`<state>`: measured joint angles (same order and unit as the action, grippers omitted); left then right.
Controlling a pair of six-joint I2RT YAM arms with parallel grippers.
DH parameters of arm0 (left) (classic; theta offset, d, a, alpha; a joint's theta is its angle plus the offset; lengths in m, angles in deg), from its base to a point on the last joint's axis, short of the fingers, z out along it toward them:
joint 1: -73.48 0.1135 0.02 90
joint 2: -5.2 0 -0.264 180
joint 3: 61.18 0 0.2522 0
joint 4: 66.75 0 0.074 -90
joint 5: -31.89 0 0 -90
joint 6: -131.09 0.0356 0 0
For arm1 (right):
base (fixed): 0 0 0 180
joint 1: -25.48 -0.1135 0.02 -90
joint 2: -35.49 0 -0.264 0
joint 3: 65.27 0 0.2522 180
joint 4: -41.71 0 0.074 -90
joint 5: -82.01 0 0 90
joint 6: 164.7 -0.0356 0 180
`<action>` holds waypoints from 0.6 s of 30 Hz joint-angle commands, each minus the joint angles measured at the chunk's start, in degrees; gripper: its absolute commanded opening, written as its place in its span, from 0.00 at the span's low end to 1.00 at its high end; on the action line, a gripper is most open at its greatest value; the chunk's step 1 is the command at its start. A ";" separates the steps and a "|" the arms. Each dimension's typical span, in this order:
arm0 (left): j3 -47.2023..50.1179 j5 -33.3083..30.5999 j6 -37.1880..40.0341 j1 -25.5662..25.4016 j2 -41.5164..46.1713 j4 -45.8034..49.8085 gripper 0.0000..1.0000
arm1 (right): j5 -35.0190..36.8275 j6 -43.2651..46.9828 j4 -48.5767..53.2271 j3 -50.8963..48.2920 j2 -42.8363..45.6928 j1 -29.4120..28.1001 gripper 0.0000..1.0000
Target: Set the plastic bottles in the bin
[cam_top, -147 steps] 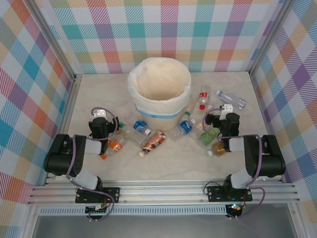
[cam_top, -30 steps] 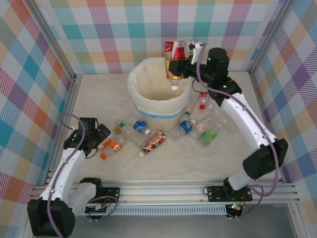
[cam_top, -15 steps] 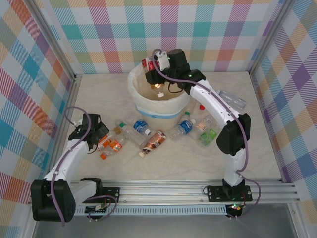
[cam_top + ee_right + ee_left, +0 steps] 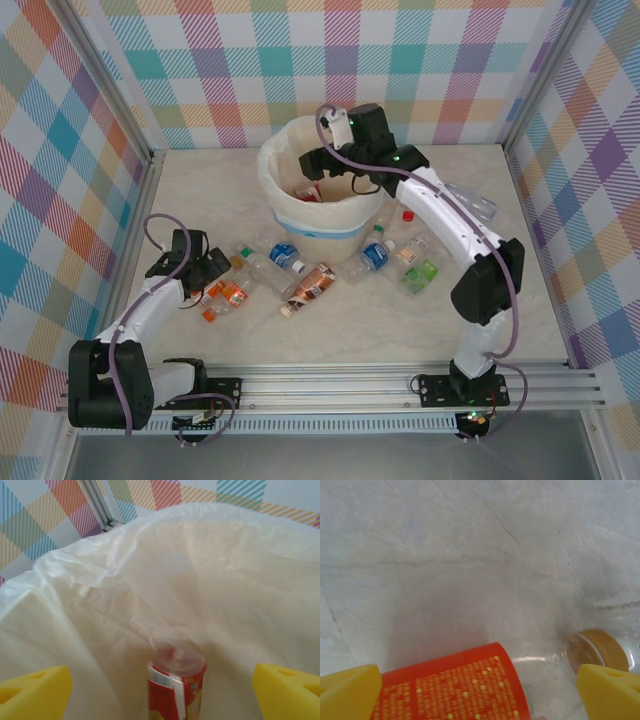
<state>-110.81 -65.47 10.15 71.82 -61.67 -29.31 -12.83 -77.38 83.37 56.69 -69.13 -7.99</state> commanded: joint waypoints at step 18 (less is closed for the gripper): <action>-4.24 -1.54 2.54 -5.37 -3.43 9.15 1.00 | -0.25 4.81 -33.23 -40.08 32.70 -0.42 1.00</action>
<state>-112.59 -62.36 10.61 66.91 -62.83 -21.79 -11.63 -74.80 58.08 19.10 -39.47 -7.99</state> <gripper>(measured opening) 0.997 0.996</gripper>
